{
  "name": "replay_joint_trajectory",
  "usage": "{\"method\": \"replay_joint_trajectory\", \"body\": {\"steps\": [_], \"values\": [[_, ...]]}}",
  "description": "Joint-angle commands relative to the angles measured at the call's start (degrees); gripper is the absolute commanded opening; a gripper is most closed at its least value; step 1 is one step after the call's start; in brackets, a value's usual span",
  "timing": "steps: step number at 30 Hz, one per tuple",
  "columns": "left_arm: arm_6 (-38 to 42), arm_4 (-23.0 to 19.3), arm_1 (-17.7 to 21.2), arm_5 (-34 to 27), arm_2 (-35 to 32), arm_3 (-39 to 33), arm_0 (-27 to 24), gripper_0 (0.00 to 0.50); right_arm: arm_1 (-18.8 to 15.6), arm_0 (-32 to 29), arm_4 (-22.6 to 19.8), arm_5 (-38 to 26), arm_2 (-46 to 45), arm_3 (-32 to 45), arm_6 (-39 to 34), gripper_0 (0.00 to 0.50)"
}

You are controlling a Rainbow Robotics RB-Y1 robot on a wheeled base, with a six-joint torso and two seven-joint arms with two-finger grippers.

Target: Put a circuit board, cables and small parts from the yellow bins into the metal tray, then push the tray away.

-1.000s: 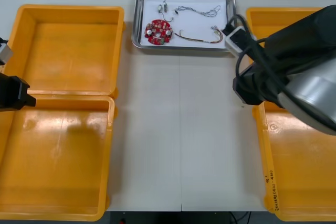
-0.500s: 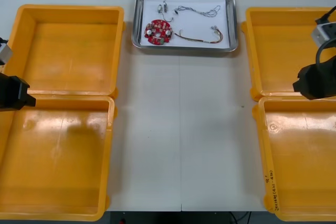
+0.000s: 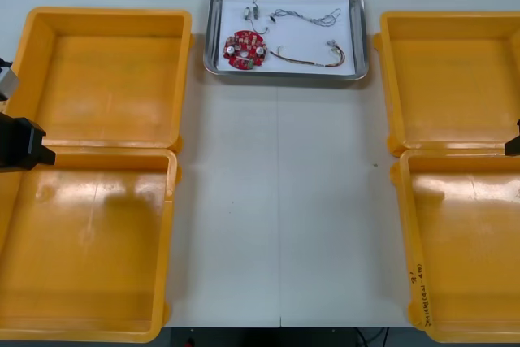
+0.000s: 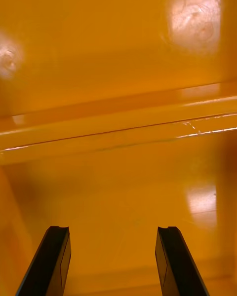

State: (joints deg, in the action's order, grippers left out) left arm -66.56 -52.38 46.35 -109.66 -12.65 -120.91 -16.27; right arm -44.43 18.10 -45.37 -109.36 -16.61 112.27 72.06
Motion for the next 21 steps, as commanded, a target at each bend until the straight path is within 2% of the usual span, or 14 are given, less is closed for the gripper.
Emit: {"method": "replay_joint_trajectory", "body": {"steps": [1,10,21], "values": [[-4.5,-0.4,2.5,-0.3,-1.8,-1.7,0.7,0.5,-3.6,-3.2,-1.3,3.5,-1.9,-1.0,3.2,0.5],[-4.5,-0.4,2.5,-0.3,-1.8,-1.7,0.7,0.5,-4.4,-7.5,-4.8,8.9,-2.6,-1.1,3.3,0.5],[-4.5,-0.4,2.5,-0.3,-1.8,-1.7,0.7,0.5,-4.9,-7.7,-6.0,9.0,-2.8,-1.0,3.9,0.5]]}}
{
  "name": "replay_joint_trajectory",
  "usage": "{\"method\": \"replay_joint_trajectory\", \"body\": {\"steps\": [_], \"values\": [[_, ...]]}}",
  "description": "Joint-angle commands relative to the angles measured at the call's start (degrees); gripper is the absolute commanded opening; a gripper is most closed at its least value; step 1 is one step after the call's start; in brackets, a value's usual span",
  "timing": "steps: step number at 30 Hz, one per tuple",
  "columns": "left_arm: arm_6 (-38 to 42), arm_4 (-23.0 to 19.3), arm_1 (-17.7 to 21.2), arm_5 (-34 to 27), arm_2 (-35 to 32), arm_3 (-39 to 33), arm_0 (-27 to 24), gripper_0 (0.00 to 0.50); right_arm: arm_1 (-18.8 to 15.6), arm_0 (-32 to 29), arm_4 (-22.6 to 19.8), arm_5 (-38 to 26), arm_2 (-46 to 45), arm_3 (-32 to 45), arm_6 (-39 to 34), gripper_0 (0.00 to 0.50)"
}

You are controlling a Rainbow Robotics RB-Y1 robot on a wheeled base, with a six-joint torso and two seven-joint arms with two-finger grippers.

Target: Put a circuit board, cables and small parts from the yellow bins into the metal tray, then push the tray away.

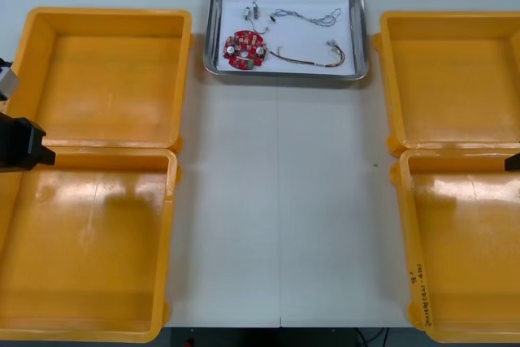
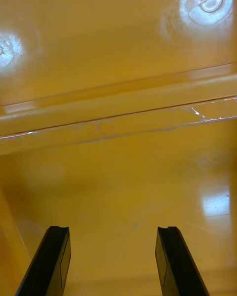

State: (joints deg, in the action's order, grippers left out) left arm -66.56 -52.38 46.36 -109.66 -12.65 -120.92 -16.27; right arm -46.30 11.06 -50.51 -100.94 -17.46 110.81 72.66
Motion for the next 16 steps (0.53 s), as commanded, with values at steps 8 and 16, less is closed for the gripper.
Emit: {"method": "replay_joint_trajectory", "body": {"steps": [8,16], "values": [[-4.5,-0.4,2.5,-0.3,-1.8,-1.7,0.7,0.5,-3.0,-0.7,-1.0,0.3,-1.8,0.5,2.8,0.5],[-4.5,-0.4,2.5,-0.3,-1.8,-1.7,0.7,0.5,-3.0,-0.7,-1.0,0.3,-1.8,0.5,2.8,0.5]]}}
